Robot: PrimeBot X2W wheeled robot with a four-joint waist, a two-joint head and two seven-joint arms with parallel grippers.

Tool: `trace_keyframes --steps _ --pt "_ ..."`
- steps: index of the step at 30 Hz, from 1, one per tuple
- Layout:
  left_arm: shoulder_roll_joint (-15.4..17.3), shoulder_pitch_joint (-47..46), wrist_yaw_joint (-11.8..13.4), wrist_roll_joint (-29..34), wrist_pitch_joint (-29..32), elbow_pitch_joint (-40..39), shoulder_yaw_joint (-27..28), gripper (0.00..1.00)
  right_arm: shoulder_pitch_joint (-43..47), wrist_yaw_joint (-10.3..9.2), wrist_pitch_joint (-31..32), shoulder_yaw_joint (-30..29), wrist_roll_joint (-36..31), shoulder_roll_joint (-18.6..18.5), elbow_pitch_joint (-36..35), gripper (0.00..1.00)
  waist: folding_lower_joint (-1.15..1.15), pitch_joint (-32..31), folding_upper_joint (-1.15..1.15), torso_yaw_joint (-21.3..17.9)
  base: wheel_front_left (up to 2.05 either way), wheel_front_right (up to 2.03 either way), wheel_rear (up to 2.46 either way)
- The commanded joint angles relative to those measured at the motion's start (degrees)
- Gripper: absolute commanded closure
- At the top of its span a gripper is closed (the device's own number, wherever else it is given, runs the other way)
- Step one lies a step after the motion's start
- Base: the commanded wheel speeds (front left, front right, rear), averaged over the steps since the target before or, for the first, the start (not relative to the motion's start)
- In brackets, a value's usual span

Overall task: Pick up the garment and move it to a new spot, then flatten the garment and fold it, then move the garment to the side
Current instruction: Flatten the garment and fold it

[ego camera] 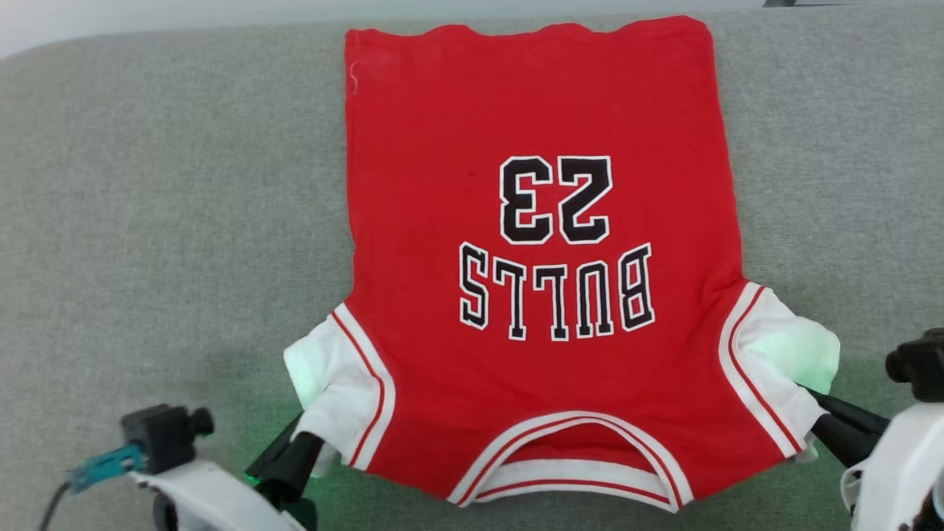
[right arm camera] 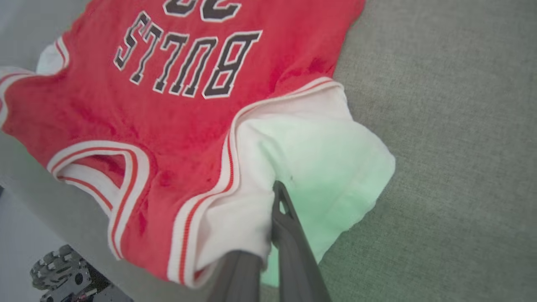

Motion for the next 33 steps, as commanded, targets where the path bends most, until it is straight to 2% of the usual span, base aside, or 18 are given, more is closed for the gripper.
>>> trace_keyframes --steps 1,9,15,21,22,23,24,25,28,33 --pt "-0.9 -1.5 -0.1 1.0 0.3 1.9 -0.6 1.0 -1.1 -0.09 -0.4 1.7 -1.4 -0.7 1.6 1.0 0.0 0.4 0.0 0.5 0.0 0.0 0.0" --pt "-5.1 -5.2 1.0 6.6 0.4 12.4 -4.9 1.0 -3.1 -0.09 -3.8 9.2 -3.2 -2.8 11.8 1.0 0.0 2.4 0.0 1.2 0.0 0.0 0.0" --pt "-7.7 -5.5 0.2 7.4 -0.3 18.2 -6.4 1.0 -4.8 -0.17 -7.8 12.6 -2.7 -1.6 18.6 1.0 0.0 2.7 0.0 1.1 0.0 0.0 0.0" --pt "-8.2 -6.0 -0.8 7.2 -0.6 20.1 -6.4 1.0 -6.0 -0.23 -10.1 14.8 -2.1 -1.0 21.4 0.98 0.0 2.5 0.0 0.7 0.0 0.0 0.0" --pt "-8.2 -6.1 -0.9 7.2 -0.6 20.2 -6.4 1.0 -6.3 -0.23 -10.5 15.1 -2.2 -1.1 21.6 0.87 0.0 2.5 0.0 0.6 0.0 0.0 0.0" --pt "-8.1 -6.1 -1.0 7.2 -0.7 20.1 -6.3 1.0 -6.6 -0.23 -11.1 15.3 -2.0 -0.9 21.4 0.71 0.0 2.5 0.0 0.4 0.0 0.0 0.0" --pt "-8.1 -6.1 -1.1 7.0 -0.8 19.8 -6.2 1.0 -6.8 -0.23 -11.7 15.0 -1.2 -0.4 21.1 0.28 0.0 2.5 0.0 0.2 0.0 0.0 0.0" --pt "-8.0 -6.0 -1.2 7.0 -0.9 19.5 -6.0 1.0 -7.1 -0.21 -12.1 14.7 -0.9 -0.2 20.5 0.0 0.0 2.5 0.0 0.0 0.0 0.0 0.0" --pt "-7.4 -5.7 -0.6 7.4 -1.1 18.4 -5.7 1.0 -7.5 -0.29 -12.4 13.0 -1.1 -2.2 17.8 0.0 0.0 2.4 0.0 -0.3 0.0 0.0 0.0" --pt "-6.7 -5.0 0.4 8.6 -1.8 15.5 -5.5 1.0 -4.7 -0.09 -8.7 6.7 4.1 -4.8 8.1 0.0 0.0 2.1 0.0 -0.2 0.0 0.0 0.0"
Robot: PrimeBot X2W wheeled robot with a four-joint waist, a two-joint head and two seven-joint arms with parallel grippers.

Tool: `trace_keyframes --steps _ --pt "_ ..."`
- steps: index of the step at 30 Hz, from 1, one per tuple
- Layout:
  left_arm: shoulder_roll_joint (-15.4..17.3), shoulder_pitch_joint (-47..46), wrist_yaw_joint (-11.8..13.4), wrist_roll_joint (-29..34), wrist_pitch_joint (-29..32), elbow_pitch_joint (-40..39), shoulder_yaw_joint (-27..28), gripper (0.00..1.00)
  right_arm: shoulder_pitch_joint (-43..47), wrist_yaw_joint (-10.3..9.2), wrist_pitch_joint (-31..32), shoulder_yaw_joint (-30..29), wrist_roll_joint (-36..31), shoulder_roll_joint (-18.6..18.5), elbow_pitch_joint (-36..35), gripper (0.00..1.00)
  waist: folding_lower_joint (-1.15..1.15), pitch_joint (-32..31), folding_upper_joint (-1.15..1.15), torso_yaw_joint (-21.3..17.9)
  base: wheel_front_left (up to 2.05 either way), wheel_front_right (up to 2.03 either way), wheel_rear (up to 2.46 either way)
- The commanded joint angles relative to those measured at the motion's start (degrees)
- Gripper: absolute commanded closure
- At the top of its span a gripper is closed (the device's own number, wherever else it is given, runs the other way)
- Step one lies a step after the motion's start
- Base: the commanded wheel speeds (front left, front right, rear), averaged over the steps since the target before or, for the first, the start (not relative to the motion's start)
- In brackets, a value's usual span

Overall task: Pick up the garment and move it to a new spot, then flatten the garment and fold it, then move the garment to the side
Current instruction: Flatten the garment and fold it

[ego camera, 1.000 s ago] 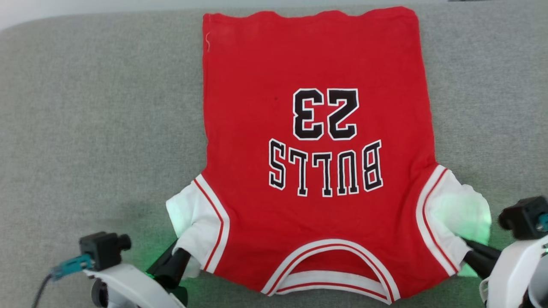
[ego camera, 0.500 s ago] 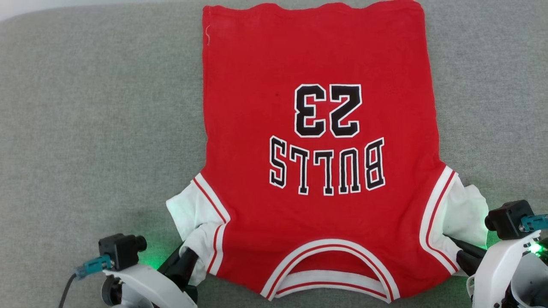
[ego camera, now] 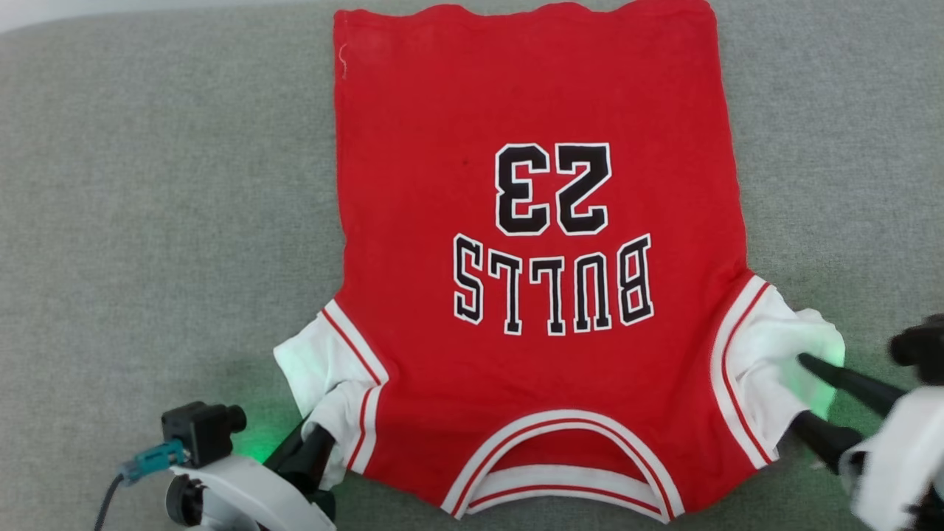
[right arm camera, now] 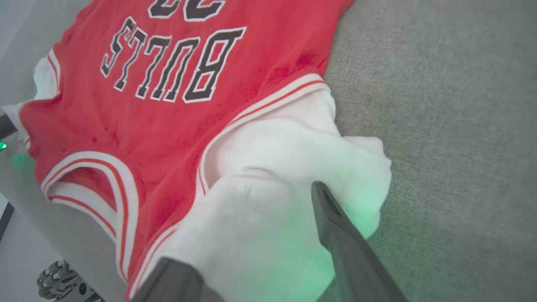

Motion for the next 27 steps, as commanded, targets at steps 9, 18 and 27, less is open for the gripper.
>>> trace_keyframes --steps 9,18,27 --pt "-1.0 -0.9 1.6 2.5 0.0 -4.8 -1.0 1.0 -3.2 -0.09 13.0 -15.6 9.0 -6.5 -12.2 0.0 0.0 1.6 0.0 2.5 0.0 0.0 0.0" --pt "-3.8 -5.5 0.2 4.8 0.8 -5.7 -3.1 1.0 -28.2 -0.09 20.5 -13.3 1.6 -9.2 0.7 0.0 0.0 7.3 0.0 8.4 0.0 0.0 0.0" --pt "-6.8 -10.1 -3.0 6.5 0.8 -5.1 -4.8 1.0 -55.7 -0.09 27.4 -0.5 -9.4 -5.9 24.4 0.0 0.0 13.8 0.0 14.8 0.0 0.0 0.0"
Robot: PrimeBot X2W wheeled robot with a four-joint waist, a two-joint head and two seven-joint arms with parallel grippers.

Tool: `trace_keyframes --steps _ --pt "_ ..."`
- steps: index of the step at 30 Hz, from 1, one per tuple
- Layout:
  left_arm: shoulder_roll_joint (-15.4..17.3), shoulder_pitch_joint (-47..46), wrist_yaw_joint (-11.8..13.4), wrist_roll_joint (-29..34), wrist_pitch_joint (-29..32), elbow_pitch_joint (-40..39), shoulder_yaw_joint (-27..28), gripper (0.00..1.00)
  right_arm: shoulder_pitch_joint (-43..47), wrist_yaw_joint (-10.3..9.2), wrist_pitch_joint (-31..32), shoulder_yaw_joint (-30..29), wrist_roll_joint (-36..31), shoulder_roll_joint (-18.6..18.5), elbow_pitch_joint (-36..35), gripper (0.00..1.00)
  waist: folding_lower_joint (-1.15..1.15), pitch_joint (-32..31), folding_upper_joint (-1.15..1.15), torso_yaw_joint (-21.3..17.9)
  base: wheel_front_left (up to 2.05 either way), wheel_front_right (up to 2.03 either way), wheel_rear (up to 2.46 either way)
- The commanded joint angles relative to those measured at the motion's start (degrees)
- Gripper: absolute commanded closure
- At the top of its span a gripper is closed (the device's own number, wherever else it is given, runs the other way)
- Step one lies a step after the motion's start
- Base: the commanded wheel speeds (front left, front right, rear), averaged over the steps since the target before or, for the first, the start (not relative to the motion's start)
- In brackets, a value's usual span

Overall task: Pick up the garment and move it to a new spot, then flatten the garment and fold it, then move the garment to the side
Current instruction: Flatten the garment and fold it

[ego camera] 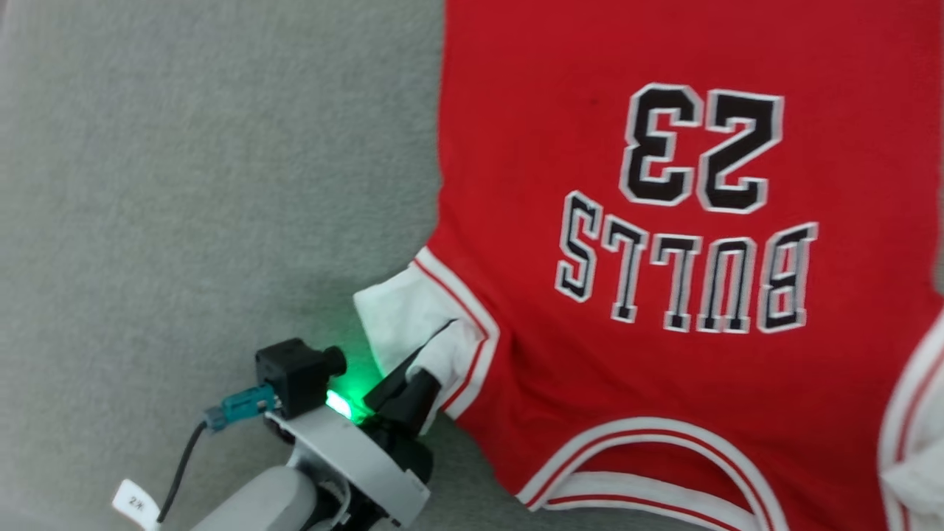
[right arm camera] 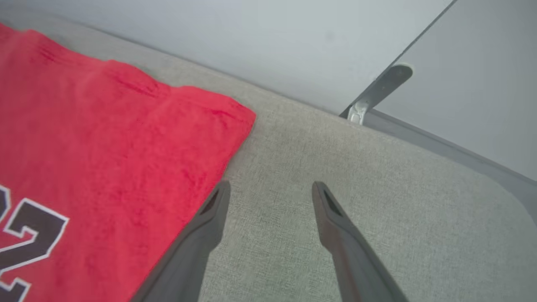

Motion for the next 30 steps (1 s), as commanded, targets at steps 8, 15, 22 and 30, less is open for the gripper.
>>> trace_keyframes --steps 8,15,22,30 --pt "-2.2 -1.7 -2.9 0.5 -0.6 3.1 -1.3 1.0 -12.5 -0.09 2.8 5.3 -6.0 3.8 17.2 0.0 0.0 7.5 0.0 7.9 0.0 0.0 0.0" --pt "-2.4 -1.4 -4.0 -0.5 -0.9 6.8 -1.5 1.0 -12.8 -0.08 2.7 8.1 -5.8 6.3 25.7 0.0 0.0 7.3 0.0 8.3 0.0 0.0 0.0" --pt "-2.2 -1.6 -5.1 -1.5 -1.3 6.9 -1.7 1.0 -12.1 -0.07 2.4 10.4 -5.8 6.1 29.1 0.56 0.0 6.7 0.0 7.6 0.0 0.0 0.0" --pt "-1.8 -1.3 -5.4 -1.8 -2.1 6.8 -0.4 1.0 -9.7 -0.09 -5.1 11.2 -4.0 5.0 30.0 1.0 0.0 4.1 0.0 6.1 0.0 0.0 0.0"
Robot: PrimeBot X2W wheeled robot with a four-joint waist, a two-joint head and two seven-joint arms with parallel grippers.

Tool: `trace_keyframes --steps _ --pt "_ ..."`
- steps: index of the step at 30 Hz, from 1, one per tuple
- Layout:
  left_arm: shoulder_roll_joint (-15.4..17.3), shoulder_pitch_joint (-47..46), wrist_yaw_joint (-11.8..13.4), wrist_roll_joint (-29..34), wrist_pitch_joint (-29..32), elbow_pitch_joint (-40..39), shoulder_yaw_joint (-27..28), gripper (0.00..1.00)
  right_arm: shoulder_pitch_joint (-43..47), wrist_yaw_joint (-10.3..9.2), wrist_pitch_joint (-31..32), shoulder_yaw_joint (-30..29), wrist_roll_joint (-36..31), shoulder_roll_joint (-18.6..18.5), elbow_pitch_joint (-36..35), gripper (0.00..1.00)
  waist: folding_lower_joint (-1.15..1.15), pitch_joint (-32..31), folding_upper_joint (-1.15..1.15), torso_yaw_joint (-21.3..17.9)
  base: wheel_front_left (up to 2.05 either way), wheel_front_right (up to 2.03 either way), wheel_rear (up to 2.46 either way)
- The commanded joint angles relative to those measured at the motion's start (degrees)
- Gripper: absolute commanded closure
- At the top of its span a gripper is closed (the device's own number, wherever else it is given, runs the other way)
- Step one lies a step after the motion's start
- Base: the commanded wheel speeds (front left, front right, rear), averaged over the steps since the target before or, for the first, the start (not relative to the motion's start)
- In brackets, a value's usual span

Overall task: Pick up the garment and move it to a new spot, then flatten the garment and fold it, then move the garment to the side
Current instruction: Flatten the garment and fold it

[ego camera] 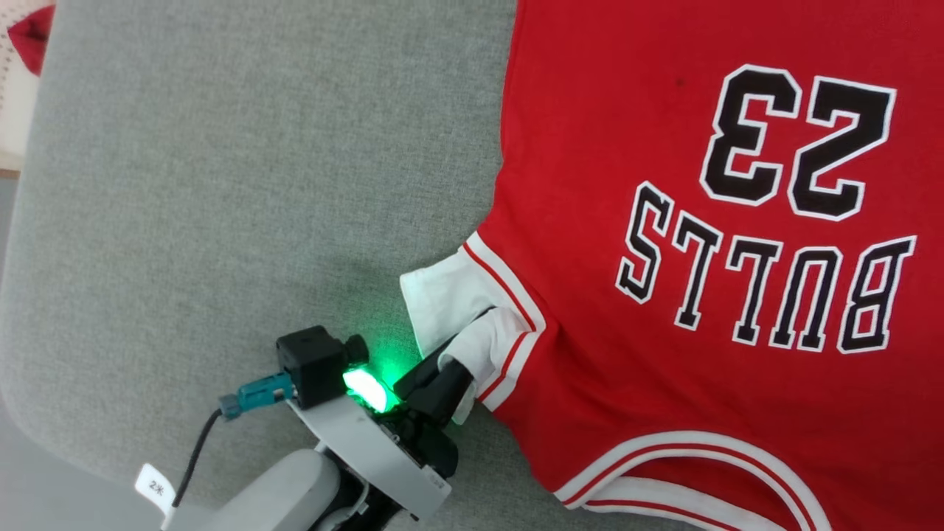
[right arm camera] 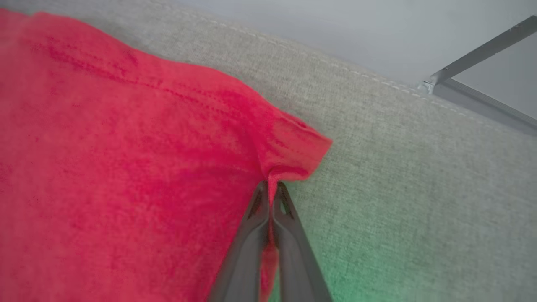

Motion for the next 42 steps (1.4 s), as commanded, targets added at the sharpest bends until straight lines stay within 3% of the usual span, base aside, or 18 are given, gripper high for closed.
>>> trace_keyframes --steps 1,6,12,22,27,33,40,41,42 --pt "1.9 2.0 0.8 -1.1 0.3 4.1 1.0 1.0 4.9 -0.09 -0.5 1.3 1.1 -1.1 1.6 1.0 0.0 -1.9 0.0 -0.9 0.0 0.0 0.0" --pt "2.6 3.7 1.1 -1.2 -0.1 3.3 2.8 1.0 10.6 -0.08 -5.9 3.5 7.4 -2.7 -4.0 1.0 0.0 -5.8 0.0 -3.3 0.0 0.0 0.0" --pt "4.4 5.9 2.5 -1.1 -0.3 2.1 4.7 1.0 20.3 -0.09 -11.0 4.9 15.1 -8.5 -15.4 1.0 0.0 -11.0 0.0 -7.5 0.0 0.0 0.0" --pt "8.0 10.7 5.3 -1.9 -0.4 -1.1 7.0 1.0 48.3 -0.09 -14.1 -2.0 22.8 -15.3 -34.0 1.0 0.0 -16.9 0.0 -13.9 0.0 0.0 0.0" --pt "9.3 12.1 6.5 -1.6 -0.3 -3.0 7.7 1.0 61.7 -0.09 -13.0 -7.2 21.1 -14.3 -42.3 1.0 0.0 -17.6 0.0 -16.5 0.0 0.0 0.0" --pt "10.0 12.3 7.3 -1.3 -0.1 -4.2 8.0 1.0 75.6 -0.08 -8.9 -12.6 16.1 -9.5 -52.1 1.0 0.0 -17.4 0.0 -18.2 0.0 0.0 0.0" --pt "9.9 11.1 7.0 -1.2 0.4 -4.2 7.6 1.0 83.3 -0.08 -5.0 -15.1 11.8 -3.2 -59.3 1.0 0.0 -16.7 0.0 -18.5 0.0 0.0 0.0" --pt "9.9 11.0 7.0 -1.2 0.5 -4.1 7.6 1.0 83.2 -0.08 -5.3 -15.6 11.2 -2.4 -59.6 0.73 0.0 -16.7 0.0 -18.5 0.0 0.0 0.0" --pt "9.9 10.9 6.9 -1.1 0.6 -4.1 7.5 1.0 83.0 -0.09 -5.6 -16.1 10.4 -1.8 -59.7 0.55 0.0 -16.7 0.0 -18.5 0.0 0.0 0.0"
